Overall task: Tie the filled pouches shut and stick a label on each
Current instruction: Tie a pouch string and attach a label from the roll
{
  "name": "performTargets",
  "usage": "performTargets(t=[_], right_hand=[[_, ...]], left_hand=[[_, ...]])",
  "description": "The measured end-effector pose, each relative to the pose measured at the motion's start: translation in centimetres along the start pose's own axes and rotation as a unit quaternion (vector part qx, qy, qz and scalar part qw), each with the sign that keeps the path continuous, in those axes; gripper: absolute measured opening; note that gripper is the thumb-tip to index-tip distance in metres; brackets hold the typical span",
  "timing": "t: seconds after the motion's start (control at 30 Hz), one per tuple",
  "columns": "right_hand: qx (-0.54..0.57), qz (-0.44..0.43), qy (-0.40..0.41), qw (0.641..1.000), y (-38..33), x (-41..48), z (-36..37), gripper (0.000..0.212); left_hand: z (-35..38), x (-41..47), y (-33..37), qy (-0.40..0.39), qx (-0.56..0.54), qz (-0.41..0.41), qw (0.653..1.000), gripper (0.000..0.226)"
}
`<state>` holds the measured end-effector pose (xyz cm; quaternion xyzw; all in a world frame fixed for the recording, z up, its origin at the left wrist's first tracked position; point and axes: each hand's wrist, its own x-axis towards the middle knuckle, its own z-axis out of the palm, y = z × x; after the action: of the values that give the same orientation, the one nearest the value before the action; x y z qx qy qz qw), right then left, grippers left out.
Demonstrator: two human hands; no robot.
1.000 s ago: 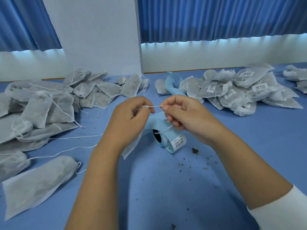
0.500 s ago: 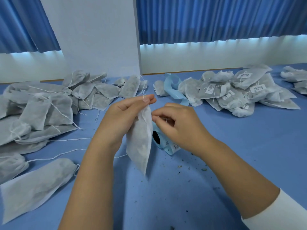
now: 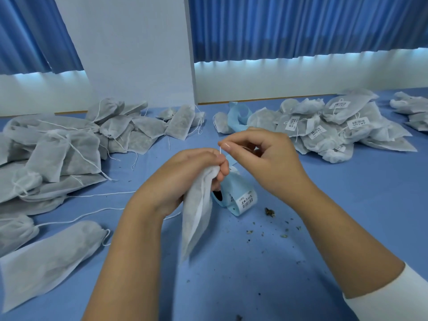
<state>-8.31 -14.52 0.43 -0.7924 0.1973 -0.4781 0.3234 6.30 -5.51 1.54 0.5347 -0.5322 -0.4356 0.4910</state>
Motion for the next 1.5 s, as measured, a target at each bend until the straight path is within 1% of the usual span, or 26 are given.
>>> performTargets(t=[0.03,0.1,0.13,0.17,0.2,0.23,0.27,0.33,0.4,0.5,0.57,0.7,0.8,0.9,1.07,1.2,1.3,1.4,1.5], right_hand=[[0.053,0.063,-0.019,0.996,-0.1,0.0,0.0,0.007],[0.139,0.192,-0.075,0.968,-0.1,0.1,0.0,0.007],[0.159,0.235,-0.091,0.955,0.0,0.1,0.1,0.009],[0.158,0.259,-0.093,0.948,0.2,0.1,0.1,0.018],[0.133,0.262,-0.080,0.952,0.4,0.2,0.1,0.027],[0.101,0.248,-0.055,0.962,0.5,0.3,0.1,0.033],[0.083,0.223,-0.026,0.971,0.4,0.3,0.1,0.034],[0.093,0.162,0.019,0.982,0.1,0.3,0.1,0.023],[0.125,0.128,0.011,0.984,-0.2,0.1,0.1,0.019],[0.145,0.116,-0.037,0.982,-0.5,-0.1,0.6,0.020],[0.144,0.107,-0.037,0.983,-0.5,-0.2,0.8,0.021],[0.134,0.095,-0.025,0.986,-0.4,-0.4,1.1,0.024],[0.137,0.106,-0.046,0.984,-0.1,-0.4,1.3,0.022],[0.137,0.115,-0.066,0.982,0.3,-0.3,1.2,0.019],[0.102,0.110,-0.083,0.985,0.5,-0.2,1.1,0.019],[0.073,0.090,-0.073,0.991,0.4,-0.2,0.8,0.021],[0.058,0.090,-0.071,0.992,0.4,-0.2,0.8,0.024],[0.064,0.096,-0.065,0.991,0.4,-0.2,0.8,0.024],[0.096,0.105,-0.052,0.988,0.5,-0.3,1.0,0.027]], left_hand=[[0.0,0.1,0.0,0.000,-0.030,0.011,0.999,0.030],[0.1,0.3,-0.1,0.004,-0.080,0.024,0.997,0.035],[0.0,0.3,-0.1,0.010,-0.097,0.024,0.995,0.035],[0.0,0.4,-0.2,0.020,-0.107,0.023,0.994,0.035],[-0.1,0.5,-0.3,0.033,-0.111,0.023,0.993,0.035],[-0.2,0.6,-0.4,0.047,-0.111,0.024,0.992,0.036],[-0.3,0.7,-0.4,0.060,-0.112,0.026,0.992,0.034],[-0.5,0.8,-0.5,0.076,-0.119,0.032,0.989,0.025],[-0.5,0.8,-0.6,0.084,-0.116,0.034,0.989,0.021],[-0.4,0.9,-0.6,0.090,-0.099,0.033,0.990,0.022],[-0.4,0.9,-0.6,0.098,-0.085,0.033,0.991,0.022],[-0.4,0.9,-0.6,0.106,-0.058,0.028,0.992,0.026],[-0.4,0.8,-0.6,0.098,-0.046,0.021,0.994,0.035],[-0.3,0.6,-0.5,0.095,-0.029,0.009,0.995,0.034],[0.6,0.8,-0.4,0.142,0.024,0.004,0.990,0.030],[0.7,1.0,-0.7,0.185,0.078,0.010,0.980,0.021],[0.6,1.1,-1.0,0.199,0.102,0.007,0.975,0.016],[0.7,1.2,-1.1,0.217,0.108,0.015,0.970,0.019],[0.6,1.2,-1.0,0.211,0.096,0.023,0.972,0.024]])
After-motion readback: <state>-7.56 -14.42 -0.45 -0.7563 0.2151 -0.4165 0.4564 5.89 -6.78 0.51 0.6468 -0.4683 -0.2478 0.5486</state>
